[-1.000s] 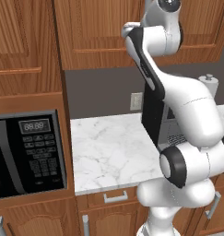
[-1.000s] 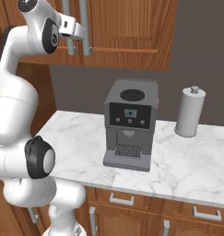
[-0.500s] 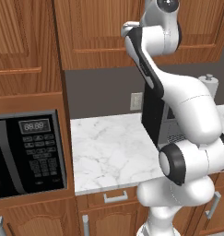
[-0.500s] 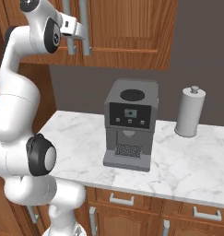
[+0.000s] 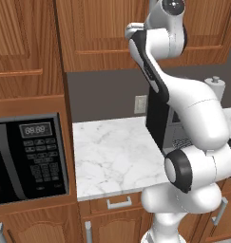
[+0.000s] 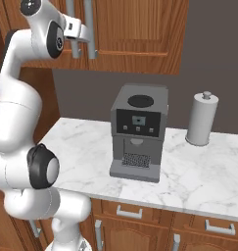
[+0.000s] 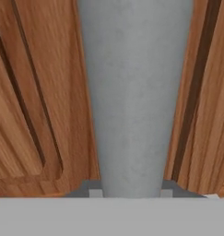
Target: Open the cabinet, pick the kettle from the cabinet, and place it in the sink.
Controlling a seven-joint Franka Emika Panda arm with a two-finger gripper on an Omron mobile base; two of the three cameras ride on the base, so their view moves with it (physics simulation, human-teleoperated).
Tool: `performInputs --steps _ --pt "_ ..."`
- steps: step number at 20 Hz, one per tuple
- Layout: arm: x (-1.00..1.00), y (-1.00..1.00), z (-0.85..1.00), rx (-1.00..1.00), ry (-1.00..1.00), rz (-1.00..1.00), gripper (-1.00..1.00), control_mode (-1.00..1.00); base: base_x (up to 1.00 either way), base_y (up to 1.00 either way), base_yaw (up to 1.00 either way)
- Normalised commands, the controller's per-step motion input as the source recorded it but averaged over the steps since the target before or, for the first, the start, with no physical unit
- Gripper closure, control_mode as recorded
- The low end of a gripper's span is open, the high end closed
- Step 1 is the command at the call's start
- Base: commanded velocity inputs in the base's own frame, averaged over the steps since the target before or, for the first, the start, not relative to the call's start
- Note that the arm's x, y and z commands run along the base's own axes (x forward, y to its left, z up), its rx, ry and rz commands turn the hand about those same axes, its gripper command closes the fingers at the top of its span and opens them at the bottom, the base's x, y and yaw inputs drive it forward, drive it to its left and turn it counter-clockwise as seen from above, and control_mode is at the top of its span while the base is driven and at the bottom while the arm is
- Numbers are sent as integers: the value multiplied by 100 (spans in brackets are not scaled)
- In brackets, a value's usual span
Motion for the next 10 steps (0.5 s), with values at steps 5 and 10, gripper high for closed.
performInputs --steps 5,10 --pt "-13 33 0 0 -9 0 100 -100 0 0 0" --pt "-30 37 1 0 -7 0 100 -100 0 0 0"
